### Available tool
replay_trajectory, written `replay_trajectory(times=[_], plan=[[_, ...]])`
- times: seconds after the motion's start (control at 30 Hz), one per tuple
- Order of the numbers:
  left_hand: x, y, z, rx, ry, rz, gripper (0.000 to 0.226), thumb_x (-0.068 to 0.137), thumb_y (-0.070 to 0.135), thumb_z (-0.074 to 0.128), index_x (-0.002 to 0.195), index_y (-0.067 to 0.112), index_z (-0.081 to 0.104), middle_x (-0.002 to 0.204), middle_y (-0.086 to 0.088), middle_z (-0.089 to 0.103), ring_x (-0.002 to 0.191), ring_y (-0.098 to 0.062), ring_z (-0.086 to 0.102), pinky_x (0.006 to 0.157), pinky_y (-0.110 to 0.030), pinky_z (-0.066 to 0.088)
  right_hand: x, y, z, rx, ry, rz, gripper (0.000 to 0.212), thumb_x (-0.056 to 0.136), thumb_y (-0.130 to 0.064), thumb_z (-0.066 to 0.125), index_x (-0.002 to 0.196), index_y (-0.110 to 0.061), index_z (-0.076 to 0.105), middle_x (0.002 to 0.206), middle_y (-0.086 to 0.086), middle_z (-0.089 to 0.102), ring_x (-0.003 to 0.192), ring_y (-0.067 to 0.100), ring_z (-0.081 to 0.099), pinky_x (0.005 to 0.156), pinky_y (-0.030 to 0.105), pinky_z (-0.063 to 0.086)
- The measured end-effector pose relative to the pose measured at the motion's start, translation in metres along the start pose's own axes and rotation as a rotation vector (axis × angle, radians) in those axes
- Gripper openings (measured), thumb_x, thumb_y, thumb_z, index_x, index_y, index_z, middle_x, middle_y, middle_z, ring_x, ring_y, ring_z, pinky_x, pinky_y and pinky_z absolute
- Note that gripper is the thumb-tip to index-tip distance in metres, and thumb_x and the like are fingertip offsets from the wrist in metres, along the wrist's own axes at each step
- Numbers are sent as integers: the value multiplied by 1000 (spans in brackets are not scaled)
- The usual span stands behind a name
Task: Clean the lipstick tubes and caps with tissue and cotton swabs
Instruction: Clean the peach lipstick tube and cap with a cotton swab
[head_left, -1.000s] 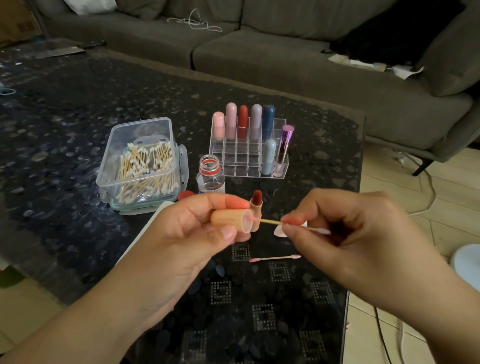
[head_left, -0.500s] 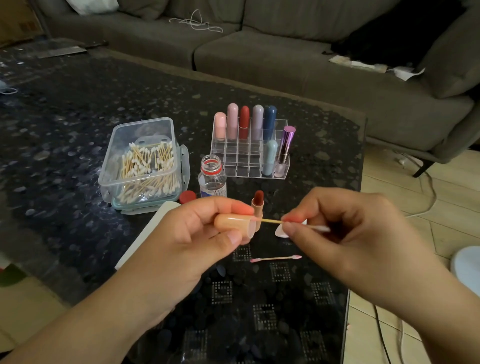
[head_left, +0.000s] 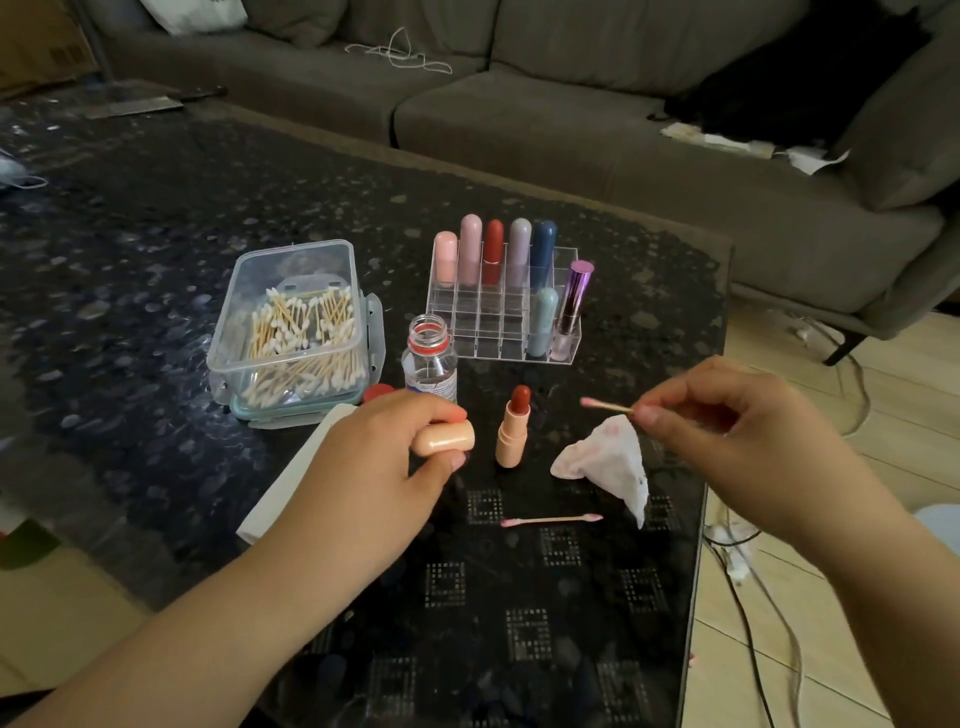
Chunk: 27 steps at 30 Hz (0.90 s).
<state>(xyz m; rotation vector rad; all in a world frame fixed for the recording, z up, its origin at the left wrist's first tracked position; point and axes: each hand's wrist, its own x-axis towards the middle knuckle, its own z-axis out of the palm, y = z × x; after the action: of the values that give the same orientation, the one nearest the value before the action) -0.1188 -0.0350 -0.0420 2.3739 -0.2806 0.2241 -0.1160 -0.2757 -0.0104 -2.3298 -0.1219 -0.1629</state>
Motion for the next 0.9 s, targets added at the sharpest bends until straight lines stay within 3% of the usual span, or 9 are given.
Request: replay_trajectory(times=[0.17, 0.3, 0.4, 0.5, 0.63, 0.73, 0.83, 0.9], plan=[[7, -8, 14, 85, 19, 38, 28, 79, 11, 72, 106, 20, 66, 95, 14, 52, 89, -7, 53, 73, -12, 36, 15, 16, 20, -223, -8, 64, 18, 88, -20, 63, 79, -35, 66, 85, -10, 60, 85, 9, 56, 67, 20, 39], [11, -14, 24, 131, 13, 46, 27, 85, 17, 66, 112, 19, 64, 105, 8, 59, 97, -9, 53, 79, -15, 32, 25, 17, 40, -396, 2, 0, 13, 89, -23, 61, 95, -25, 73, 76, -14, 45, 97, 14, 49, 79, 25, 36], [13, -19, 30, 195, -4, 78, 23, 80, 14, 72, 103, 15, 69, 98, 3, 60, 93, -15, 53, 79, -23, 35, 30, 16, 50, -457, -60, -2, 18, 93, -26, 56, 103, -27, 71, 84, -12, 45, 103, 14, 46, 93, 31, 39], [15, -24, 35, 281, -6, 91, 26, 70, 10, 80, 94, 12, 72, 91, -2, 58, 86, -20, 53, 74, -29, 38, 33, 17, 56, -504, -103, 22, 22, 96, -28, 51, 110, -29, 68, 94, -11, 48, 106, 12, 45, 95, 29, 40], [15, -19, 34, 326, -34, 71, 33, 85, 21, 66, 119, 17, 62, 111, 0, 53, 103, -18, 49, 85, -26, 37, 34, 20, 55, -474, -78, 19, 26, 96, -24, 51, 116, -27, 66, 92, -10, 47, 104, 12, 47, 94, 26, 39], [14, -17, 32, 303, -14, 73, 40, 91, 29, 57, 130, 23, 52, 121, 6, 48, 112, -11, 43, 91, -21, 34, 30, 10, 45, -304, 60, -39, 27, 91, -13, 56, 111, -26, 68, 84, -16, 47, 83, 1, 45, 75, 6, 35], [13, -15, 31, 278, 1, 77, 42, 90, 29, 57, 131, 24, 50, 123, 7, 47, 114, -10, 43, 92, -19, 33, 20, -10, 37, -112, -89, -69, 33, 82, -14, 62, 108, -35, 65, 88, -15, 49, 85, -2, 46, 72, 3, 35], [12, -15, 32, 273, 24, 78, 41, 87, 24, 63, 127, 20, 56, 120, 3, 52, 111, -14, 47, 89, -22, 35, 14, -18, 41, -136, -190, -86, 34, 78, -31, 64, 112, -37, 62, 91, -19, 45, 89, -4, 44, 75, 4, 35]])
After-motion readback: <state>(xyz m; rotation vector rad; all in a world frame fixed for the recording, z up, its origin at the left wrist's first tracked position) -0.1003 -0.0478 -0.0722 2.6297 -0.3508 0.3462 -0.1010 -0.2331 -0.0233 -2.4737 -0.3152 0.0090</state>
